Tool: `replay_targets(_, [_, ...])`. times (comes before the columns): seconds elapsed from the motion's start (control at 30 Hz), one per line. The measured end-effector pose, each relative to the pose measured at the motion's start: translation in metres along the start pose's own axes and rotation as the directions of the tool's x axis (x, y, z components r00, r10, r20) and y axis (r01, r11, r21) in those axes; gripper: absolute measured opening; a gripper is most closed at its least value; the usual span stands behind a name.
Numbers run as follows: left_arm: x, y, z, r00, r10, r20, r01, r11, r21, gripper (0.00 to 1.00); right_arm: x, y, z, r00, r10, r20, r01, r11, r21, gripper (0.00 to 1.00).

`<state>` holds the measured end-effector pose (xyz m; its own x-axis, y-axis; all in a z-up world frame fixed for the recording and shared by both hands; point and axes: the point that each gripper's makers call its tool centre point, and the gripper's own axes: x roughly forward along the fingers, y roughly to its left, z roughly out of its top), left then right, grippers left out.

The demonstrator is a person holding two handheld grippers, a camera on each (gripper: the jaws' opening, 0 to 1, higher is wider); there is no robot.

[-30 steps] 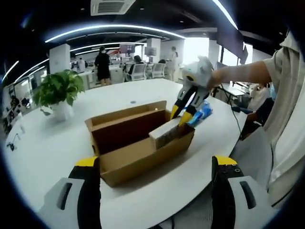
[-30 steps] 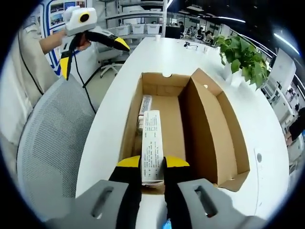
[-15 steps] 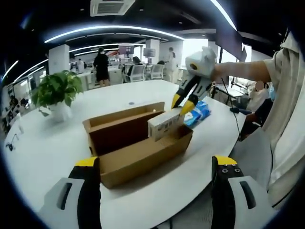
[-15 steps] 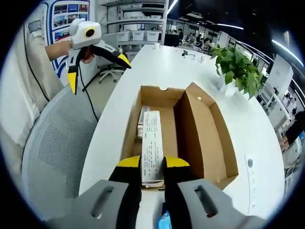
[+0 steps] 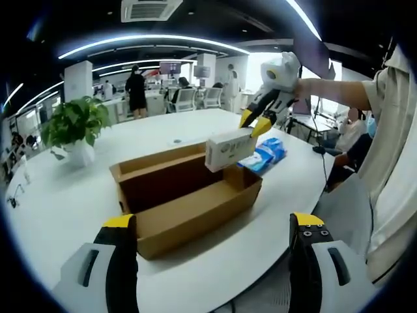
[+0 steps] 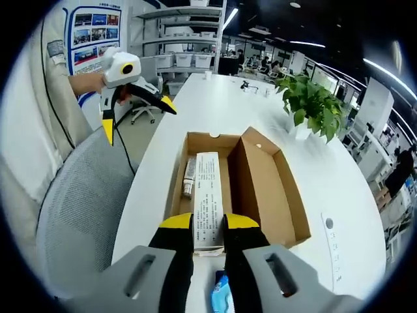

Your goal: Operate the shoe box by opening the lid, removing the specified soft item, and placing it in the target area until the item is outside and the box remains undamaged.

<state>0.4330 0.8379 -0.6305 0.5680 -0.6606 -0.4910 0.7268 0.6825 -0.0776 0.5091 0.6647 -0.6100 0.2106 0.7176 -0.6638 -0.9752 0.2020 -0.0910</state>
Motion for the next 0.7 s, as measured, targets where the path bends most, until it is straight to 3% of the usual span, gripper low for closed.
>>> replay_targets(0.7, [0.007, 0.001, -0.002, 1.000, -0.011, -0.018, 0.012, 1.000, 0.008, 1.00, -0.064, -0.023, -0.027, 0.996, -0.085, -0.011, 0.085, 0.996, 0.029, 0.14])
